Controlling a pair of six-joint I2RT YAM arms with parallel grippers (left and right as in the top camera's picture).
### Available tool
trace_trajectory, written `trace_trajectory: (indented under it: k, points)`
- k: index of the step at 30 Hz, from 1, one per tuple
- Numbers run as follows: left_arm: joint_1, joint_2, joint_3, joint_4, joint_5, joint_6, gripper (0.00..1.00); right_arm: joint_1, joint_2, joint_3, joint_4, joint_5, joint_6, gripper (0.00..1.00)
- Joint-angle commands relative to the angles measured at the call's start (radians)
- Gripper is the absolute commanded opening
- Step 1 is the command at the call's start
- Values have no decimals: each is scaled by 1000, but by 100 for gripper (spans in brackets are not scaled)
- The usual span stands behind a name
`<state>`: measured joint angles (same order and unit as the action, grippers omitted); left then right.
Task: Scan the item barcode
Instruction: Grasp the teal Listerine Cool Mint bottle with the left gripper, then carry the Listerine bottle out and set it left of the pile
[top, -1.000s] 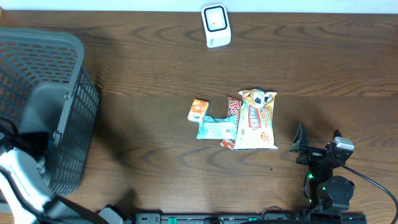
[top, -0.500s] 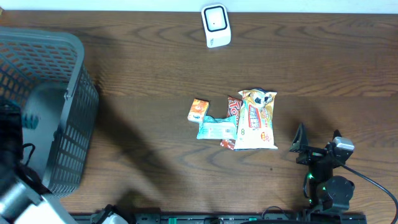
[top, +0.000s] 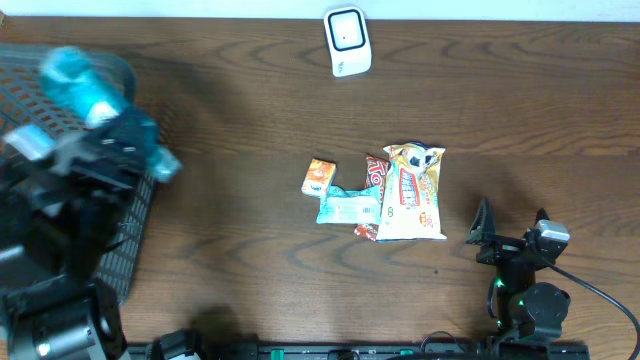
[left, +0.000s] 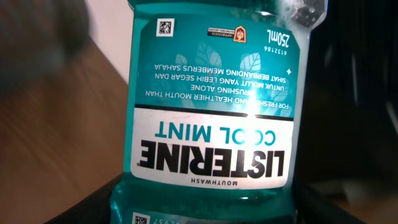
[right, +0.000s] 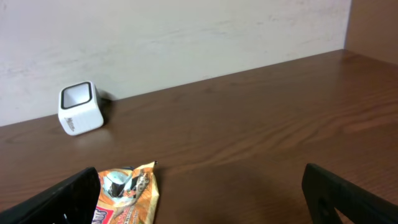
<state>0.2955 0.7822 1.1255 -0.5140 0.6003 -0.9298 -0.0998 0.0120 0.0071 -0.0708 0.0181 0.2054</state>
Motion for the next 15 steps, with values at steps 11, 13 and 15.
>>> trace_trajectory:
  k: [11,13,15]
  points:
    - [-677,336,34,-338,-522,150,52,-4,-6,-2,-4,-1,10,99]
    - [-731,410,34,-330,-546,143,51,-4,-6,-2,-4,-1,11,99]
    - [-770,489,34,-308,-555,139,52,-4,-6,-2,-4,-1,11,99]
